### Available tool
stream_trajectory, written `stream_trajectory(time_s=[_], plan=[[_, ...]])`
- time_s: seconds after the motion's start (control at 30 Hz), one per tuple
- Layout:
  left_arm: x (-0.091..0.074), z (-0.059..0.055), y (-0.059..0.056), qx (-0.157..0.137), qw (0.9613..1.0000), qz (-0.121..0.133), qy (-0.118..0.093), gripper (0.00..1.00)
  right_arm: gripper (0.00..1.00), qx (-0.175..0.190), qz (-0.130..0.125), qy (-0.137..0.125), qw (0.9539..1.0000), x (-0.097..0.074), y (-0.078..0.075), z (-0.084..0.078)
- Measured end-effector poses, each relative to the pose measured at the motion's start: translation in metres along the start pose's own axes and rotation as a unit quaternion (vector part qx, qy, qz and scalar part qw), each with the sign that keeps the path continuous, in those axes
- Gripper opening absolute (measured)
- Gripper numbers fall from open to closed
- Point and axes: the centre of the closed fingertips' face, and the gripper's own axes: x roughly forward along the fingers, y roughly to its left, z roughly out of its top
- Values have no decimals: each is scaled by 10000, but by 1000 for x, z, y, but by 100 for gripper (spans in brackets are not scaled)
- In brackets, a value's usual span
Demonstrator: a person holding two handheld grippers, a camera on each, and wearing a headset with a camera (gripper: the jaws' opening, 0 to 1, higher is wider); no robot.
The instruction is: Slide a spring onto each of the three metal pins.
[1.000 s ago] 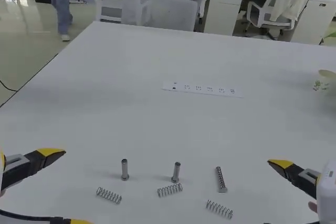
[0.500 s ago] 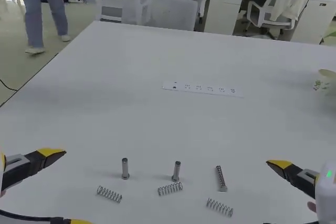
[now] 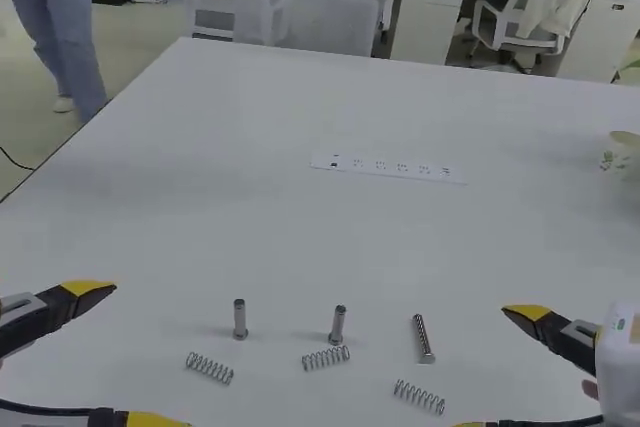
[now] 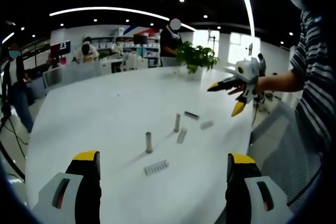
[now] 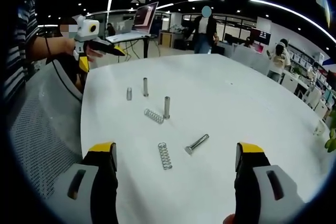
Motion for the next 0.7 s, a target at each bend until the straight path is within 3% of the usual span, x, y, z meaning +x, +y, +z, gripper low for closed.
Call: stream_trajectory(time_s=[0.4, 0.7], plan=[[-1, -4, -3, -17, 10000, -21, 73, 98, 82, 313, 163, -82, 9993, 16, -8, 15], [0, -4, 1, -36, 10000, 10, 68, 98, 68, 603, 235, 176, 9977, 30, -19, 12]])
